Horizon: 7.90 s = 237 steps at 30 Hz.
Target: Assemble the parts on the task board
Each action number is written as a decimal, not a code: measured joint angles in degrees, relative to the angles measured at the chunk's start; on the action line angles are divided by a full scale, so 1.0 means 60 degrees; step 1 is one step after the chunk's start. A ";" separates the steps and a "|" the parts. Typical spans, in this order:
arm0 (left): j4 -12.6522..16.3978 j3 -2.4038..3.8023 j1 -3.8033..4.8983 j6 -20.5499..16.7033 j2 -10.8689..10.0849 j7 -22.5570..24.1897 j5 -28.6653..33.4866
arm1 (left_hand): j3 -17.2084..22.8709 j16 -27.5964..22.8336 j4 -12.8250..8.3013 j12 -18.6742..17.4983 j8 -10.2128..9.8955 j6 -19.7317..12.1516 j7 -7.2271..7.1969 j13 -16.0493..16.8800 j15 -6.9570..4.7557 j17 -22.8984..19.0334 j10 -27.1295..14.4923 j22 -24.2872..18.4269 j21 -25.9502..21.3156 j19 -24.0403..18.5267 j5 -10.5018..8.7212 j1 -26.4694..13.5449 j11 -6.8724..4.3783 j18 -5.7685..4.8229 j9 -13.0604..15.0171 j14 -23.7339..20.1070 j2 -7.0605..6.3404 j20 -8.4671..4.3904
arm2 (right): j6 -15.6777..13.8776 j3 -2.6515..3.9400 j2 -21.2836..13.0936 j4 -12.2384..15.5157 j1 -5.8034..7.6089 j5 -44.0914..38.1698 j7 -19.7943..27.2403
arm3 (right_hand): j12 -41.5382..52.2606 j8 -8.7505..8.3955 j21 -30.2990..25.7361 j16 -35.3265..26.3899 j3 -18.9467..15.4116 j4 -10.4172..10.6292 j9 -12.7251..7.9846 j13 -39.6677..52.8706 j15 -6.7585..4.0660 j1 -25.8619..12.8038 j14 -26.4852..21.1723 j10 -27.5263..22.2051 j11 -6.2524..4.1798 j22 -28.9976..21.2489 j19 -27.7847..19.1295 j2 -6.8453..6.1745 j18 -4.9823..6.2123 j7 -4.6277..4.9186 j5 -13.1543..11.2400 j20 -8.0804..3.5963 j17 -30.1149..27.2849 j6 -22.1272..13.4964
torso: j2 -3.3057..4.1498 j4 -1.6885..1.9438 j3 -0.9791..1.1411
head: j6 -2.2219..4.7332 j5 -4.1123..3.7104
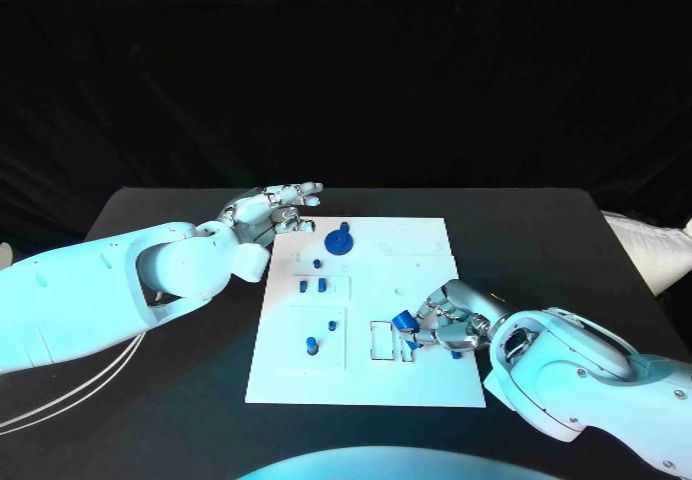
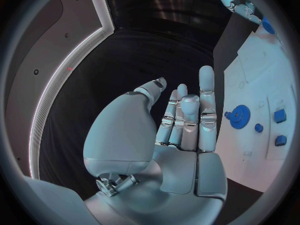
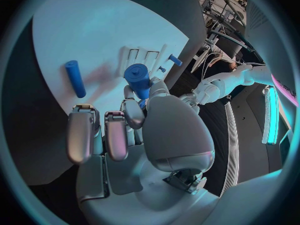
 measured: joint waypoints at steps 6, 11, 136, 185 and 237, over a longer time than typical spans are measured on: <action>0.0004 0.0000 0.0000 0.0005 0.0006 -0.0004 0.0000 | 0.0000 0.0000 0.0000 0.0000 0.0000 0.0000 0.0000 0.0000 0.0000 0.0000 0.0000 0.0000 0.0000 0.0000 0.0000 0.0000 0.0000 0.0000 0.0000 0.0000 0.0000 0.0000 | 0.0224 -0.0008 0.0367 -0.0134 -0.0015 0.0335 -0.0015 | -0.0041 0.0003 0.0005 0.0000 -0.0197 0.0036 0.0002 0.0057 0.0000 -0.0312 0.0000 0.0000 0.0000 0.0039 0.0000 0.0311 0.0001 -0.0001 0.0199 0.0000 0.0008 -0.0001 | 0.0002 0.0000 0.0001 | -0.0030 0.0039; 0.0006 0.0000 0.0000 0.0009 0.0011 -0.0007 0.0000 | 0.0000 0.0000 0.0000 0.0000 0.0000 0.0000 0.0000 0.0001 0.0000 0.0001 0.0000 0.0000 0.0000 0.0000 0.0000 0.0000 0.0000 -0.0001 0.0000 0.0000 0.0000 0.0000 | 0.0394 -0.0008 0.0540 -0.0189 -0.0020 0.0469 -0.0094 | -0.0169 0.0116 0.0066 0.0000 -0.0357 0.0036 0.0009 -0.0003 -0.0033 -0.0653 0.0034 0.0072 -0.0071 0.0088 0.0034 0.0430 0.0001 -0.0018 0.0200 -0.0034 0.0007 0.0017 | -0.0001 -0.0006 0.0000 | -0.0041 0.0071; 0.0045 -0.0002 0.0000 0.0089 -0.0075 -0.0019 -0.0002 | -0.0051 0.0000 -0.0002 0.0000 0.0000 -0.0036 -0.0035 -0.0042 0.0032 -0.0025 0.0000 -0.0040 -0.0038 0.0000 0.0000 0.0000 0.0000 -0.0001 0.0000 -0.0032 0.0000 0.0000 | 0.0068 0.0006 -0.1286 0.0149 -0.0016 -0.1976 -0.0325 | -0.1627 -0.0353 0.0092 0.0101 0.0020 -0.1123 0.1349 -0.0376 -0.0078 0.0115 0.0016 -0.0002 0.0002 0.0245 0.0032 0.0390 0.0003 0.0001 -0.2575 -0.0029 0.0002 -0.0203 | -0.0013 -0.0074 0.0000 | -0.0114 -0.0091; 0.0036 -0.0008 0.0000 0.0117 -0.0090 -0.0059 -0.0077 | -0.0104 0.0000 -0.0003 0.0000 0.0000 -0.0035 -0.0035 -0.0055 0.0032 -0.0061 0.0000 -0.0053 -0.0038 0.0000 0.0000 0.0000 0.0000 -0.0001 0.0000 -0.0032 0.0000 0.0000 | 0.2264 0.0046 -0.0298 -0.0256 -0.0313 -0.4131 -0.0811 | -0.2072 -0.1019 0.0092 0.0101 0.1761 -0.2254 0.1080 -0.0571 -0.0079 0.1477 -0.0020 -0.0075 -0.0137 0.0387 0.0033 0.0060 0.0002 -0.0083 -0.3593 -0.0103 0.0007 0.0566 | -0.0003 -0.0047 -0.0006 | -0.0196 -0.0038; 0.0122 -0.0010 0.0000 0.0120 -0.0074 -0.0067 -0.0163 | -0.0103 0.0000 -0.0003 0.0000 0.0000 -0.0035 -0.0035 -0.0061 0.0032 -0.0059 0.0000 -0.0051 -0.0037 0.0000 0.0000 0.0000 0.0000 -0.0001 0.0000 -0.0033 0.0000 0.0000 | -0.0083 -0.0029 0.0103 -0.0011 -0.0301 -0.0763 -0.1002 | -0.1829 -0.1490 0.0257 0.0268 0.4793 -0.1284 0.1250 -0.0253 -0.0102 -0.1287 0.0000 0.0264 -0.0226 0.0685 0.0032 -0.1233 0.0002 -0.0189 -0.0475 -0.0102 0.0001 0.1012 | -0.0005 -0.0042 -0.0009 | -0.0325 -0.0030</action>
